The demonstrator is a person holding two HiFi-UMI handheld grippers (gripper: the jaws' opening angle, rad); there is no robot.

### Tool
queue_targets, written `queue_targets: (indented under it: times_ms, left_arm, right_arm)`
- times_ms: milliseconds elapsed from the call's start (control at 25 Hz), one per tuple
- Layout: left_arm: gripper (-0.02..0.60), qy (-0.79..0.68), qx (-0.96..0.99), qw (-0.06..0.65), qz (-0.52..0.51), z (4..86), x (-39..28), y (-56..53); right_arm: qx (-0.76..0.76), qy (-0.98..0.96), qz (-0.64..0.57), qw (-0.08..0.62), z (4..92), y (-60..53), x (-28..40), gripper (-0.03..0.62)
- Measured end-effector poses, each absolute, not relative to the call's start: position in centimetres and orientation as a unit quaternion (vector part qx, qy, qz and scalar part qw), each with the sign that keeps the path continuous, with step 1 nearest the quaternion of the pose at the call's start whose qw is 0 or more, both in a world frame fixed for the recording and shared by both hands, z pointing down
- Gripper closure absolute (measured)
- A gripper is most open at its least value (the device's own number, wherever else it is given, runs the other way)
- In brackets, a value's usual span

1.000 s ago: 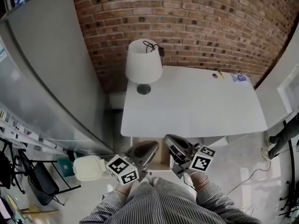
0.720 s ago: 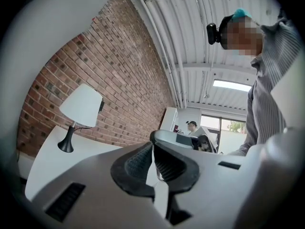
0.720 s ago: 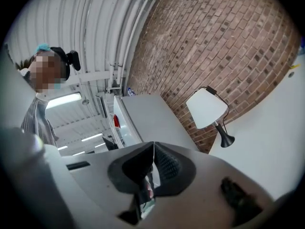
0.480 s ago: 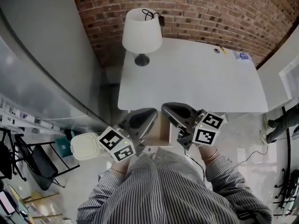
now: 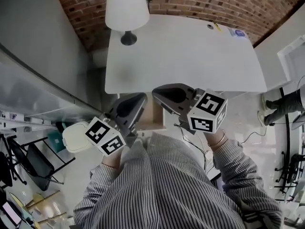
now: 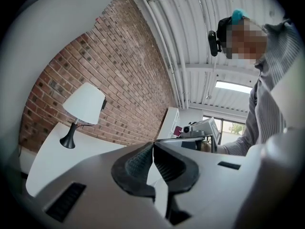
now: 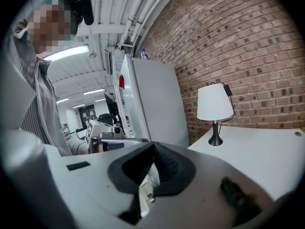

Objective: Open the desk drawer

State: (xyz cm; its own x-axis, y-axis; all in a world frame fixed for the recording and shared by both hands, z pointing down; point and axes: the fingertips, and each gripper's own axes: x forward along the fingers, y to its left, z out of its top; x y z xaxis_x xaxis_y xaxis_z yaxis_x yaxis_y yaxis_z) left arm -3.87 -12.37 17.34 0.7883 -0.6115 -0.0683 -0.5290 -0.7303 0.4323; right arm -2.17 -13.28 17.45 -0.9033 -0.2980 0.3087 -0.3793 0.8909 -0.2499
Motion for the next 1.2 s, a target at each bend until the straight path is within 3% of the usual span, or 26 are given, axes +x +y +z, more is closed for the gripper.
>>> queue_targets:
  times_ms: [640,1200]
  left_arm:
    - [0.566,-0.284,0.931,0.218,-0.074,18.8,-2.6,-9.9]
    - [0.568,-0.266,0.933,0.233,-0.061,19.7,-2.2,-8.7]
  right_arm:
    - [0.114,-0.951,0.043,0.283,19.2,-9.4,-2.6,0.577]
    - [0.141,-0.940,0.024,0.310,20.2,-7.7,-1.1,0.579]
